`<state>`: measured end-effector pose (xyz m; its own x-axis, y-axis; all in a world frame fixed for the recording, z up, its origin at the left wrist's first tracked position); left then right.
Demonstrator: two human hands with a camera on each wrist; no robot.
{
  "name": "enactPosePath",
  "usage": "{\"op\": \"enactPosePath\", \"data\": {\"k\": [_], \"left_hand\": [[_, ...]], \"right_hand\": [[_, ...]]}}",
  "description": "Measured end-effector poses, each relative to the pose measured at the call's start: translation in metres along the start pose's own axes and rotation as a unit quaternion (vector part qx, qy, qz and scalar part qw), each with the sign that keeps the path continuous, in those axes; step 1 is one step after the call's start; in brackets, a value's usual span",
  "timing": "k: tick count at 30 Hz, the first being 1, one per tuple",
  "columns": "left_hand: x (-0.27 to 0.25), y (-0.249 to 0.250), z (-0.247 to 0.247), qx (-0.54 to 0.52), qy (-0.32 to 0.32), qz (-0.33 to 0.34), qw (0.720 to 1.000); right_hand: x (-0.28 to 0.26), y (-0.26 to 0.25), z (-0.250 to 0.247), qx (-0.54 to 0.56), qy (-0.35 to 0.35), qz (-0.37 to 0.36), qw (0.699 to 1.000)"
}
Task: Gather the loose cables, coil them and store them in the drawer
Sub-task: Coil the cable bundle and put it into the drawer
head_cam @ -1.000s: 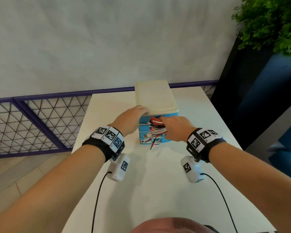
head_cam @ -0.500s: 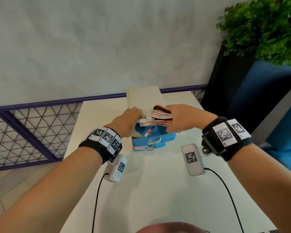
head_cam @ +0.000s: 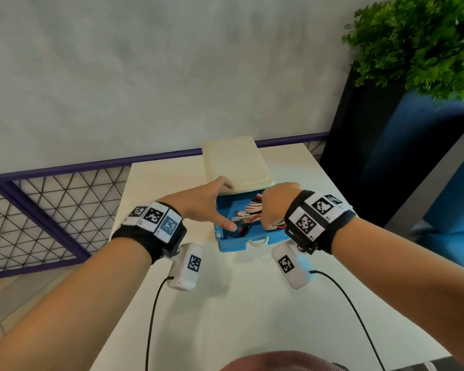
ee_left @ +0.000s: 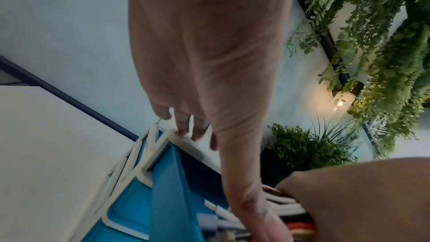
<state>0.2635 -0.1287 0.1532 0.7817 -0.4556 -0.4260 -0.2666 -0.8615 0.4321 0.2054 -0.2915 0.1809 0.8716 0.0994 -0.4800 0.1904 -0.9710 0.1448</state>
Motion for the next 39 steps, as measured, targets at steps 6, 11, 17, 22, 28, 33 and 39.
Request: {"op": "enactPosePath", "data": {"k": [6, 11, 17, 22, 28, 33, 39], "left_hand": [[0.008, 0.003, 0.018, 0.111, 0.112, 0.081, 0.984], [0.010, 0.000, 0.027, 0.189, 0.212, 0.061, 0.957], [0.008, 0.004, 0.034, 0.210, 0.230, 0.041, 0.949], [0.007, 0.006, 0.038, 0.219, 0.258, 0.036, 0.941], [0.007, 0.006, 0.039, 0.224, 0.249, 0.023, 0.942], [0.007, 0.008, 0.041, 0.232, 0.247, 0.017, 0.941], [0.003, 0.007, 0.034, 0.205, 0.237, 0.024, 0.949]], "right_hand": [[0.018, -0.019, 0.007, 0.075, 0.058, 0.023, 0.995], [0.034, -0.026, 0.025, 0.191, 0.112, 0.062, 0.973], [0.024, -0.030, 0.048, 0.208, 0.234, 0.096, 0.945], [0.010, -0.033, 0.062, 0.223, 0.309, -0.025, 0.924], [-0.009, -0.026, 0.081, 0.022, 0.265, -0.142, 0.953], [-0.017, -0.028, 0.065, -0.036, 0.239, -0.161, 0.957], [0.001, -0.041, 0.059, -0.009, 0.179, -0.122, 0.976]]}}
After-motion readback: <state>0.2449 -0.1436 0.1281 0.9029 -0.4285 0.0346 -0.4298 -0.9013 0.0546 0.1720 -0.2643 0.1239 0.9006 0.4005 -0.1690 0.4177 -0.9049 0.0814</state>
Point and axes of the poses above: each hand's wrist, its own x-axis towards the middle knuckle, its own z-axis out of the palm, y = z × x, the point moved 2 cm from there along x, towards the middle knuckle, and after that the axes turned 11 degrees about -z, right-handed, at the moved point
